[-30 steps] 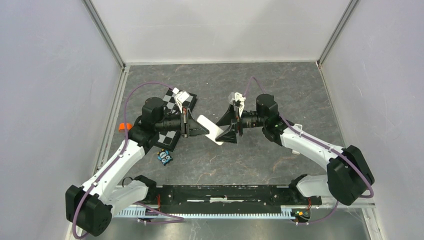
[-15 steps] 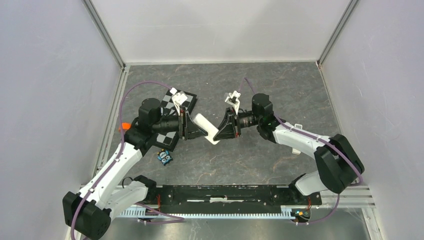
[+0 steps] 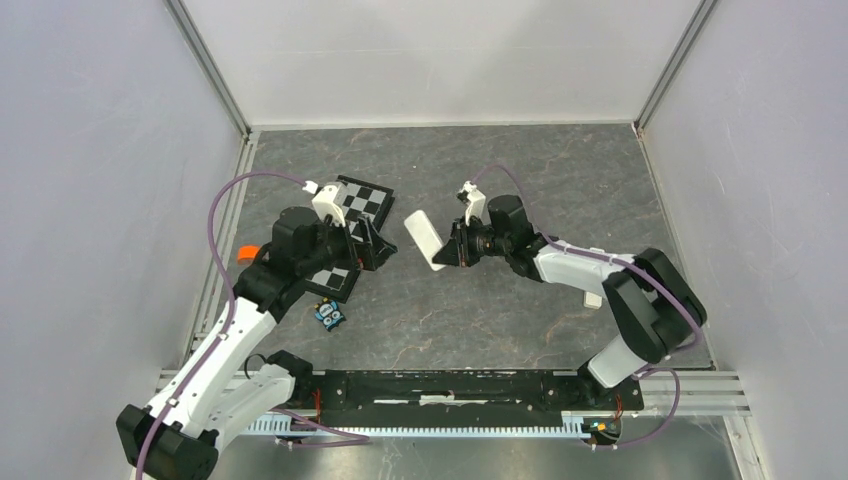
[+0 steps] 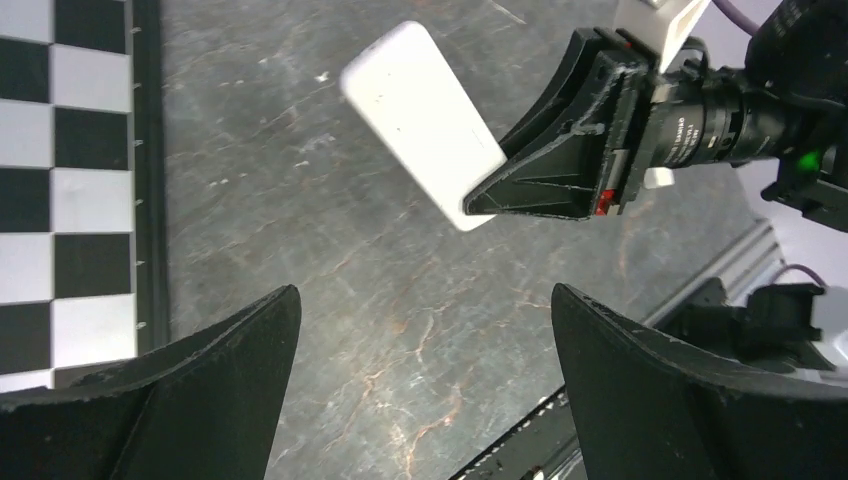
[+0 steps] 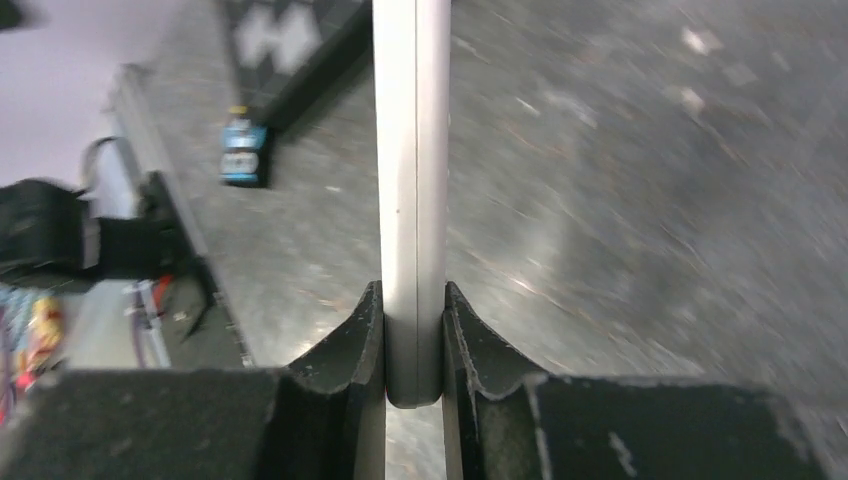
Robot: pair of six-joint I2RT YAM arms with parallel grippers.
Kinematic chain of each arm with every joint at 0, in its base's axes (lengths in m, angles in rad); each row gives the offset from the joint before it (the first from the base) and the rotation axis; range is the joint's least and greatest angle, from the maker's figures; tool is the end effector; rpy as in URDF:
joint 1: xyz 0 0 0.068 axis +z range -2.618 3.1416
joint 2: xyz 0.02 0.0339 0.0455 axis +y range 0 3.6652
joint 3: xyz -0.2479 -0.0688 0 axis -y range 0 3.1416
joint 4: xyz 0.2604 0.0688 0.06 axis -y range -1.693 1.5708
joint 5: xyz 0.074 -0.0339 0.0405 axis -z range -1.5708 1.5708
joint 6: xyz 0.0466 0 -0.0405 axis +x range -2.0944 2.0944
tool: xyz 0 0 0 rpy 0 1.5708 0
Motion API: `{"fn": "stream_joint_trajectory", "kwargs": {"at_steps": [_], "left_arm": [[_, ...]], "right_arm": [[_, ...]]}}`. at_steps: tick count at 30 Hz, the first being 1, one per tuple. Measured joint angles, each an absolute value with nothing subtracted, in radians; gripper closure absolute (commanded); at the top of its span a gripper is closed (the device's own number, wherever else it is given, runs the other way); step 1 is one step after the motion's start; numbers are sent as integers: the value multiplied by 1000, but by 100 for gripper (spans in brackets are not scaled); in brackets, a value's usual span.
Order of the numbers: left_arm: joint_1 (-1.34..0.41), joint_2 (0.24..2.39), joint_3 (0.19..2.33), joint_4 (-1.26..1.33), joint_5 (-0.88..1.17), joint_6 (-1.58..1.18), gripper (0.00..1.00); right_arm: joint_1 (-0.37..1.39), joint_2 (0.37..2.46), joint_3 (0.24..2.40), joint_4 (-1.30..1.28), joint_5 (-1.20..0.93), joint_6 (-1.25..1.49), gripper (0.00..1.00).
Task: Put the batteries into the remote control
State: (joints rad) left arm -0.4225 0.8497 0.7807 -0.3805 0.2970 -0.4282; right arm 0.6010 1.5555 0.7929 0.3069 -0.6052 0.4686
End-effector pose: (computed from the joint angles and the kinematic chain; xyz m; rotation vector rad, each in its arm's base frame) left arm 0.2015 -0.1055 0.2901 0.1906 2.0929 -0.8272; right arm 0.2710 0.2180 0.1754 -0.5583 2.1118 1.2573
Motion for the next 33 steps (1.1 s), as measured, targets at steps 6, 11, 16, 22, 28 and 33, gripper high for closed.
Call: {"fn": "stream_joint_trajectory", "kwargs": {"at_steps": [6, 11, 16, 22, 28, 33], "left_arm": [[-422, 847, 789, -435, 206, -428, 0], [-422, 844, 792, -445, 184, -428, 0], [-422, 845, 796, -466, 182, -428, 0], [-423, 846, 822, -494, 158, -428, 0], [-423, 846, 865, -547, 95, -429, 0], [-423, 841, 907, -604, 6, -437, 0]], "right_arm": [[593, 1633, 785, 178, -397, 464, 100], [593, 1642, 785, 155, -310, 466, 79], [590, 1686, 794, 118, -257, 474, 64], [587, 1677, 807, 78, -171, 467, 27], [582, 1598, 804, -3, -46, 436, 7], [577, 1454, 770, -58, 73, 409, 2]]}}
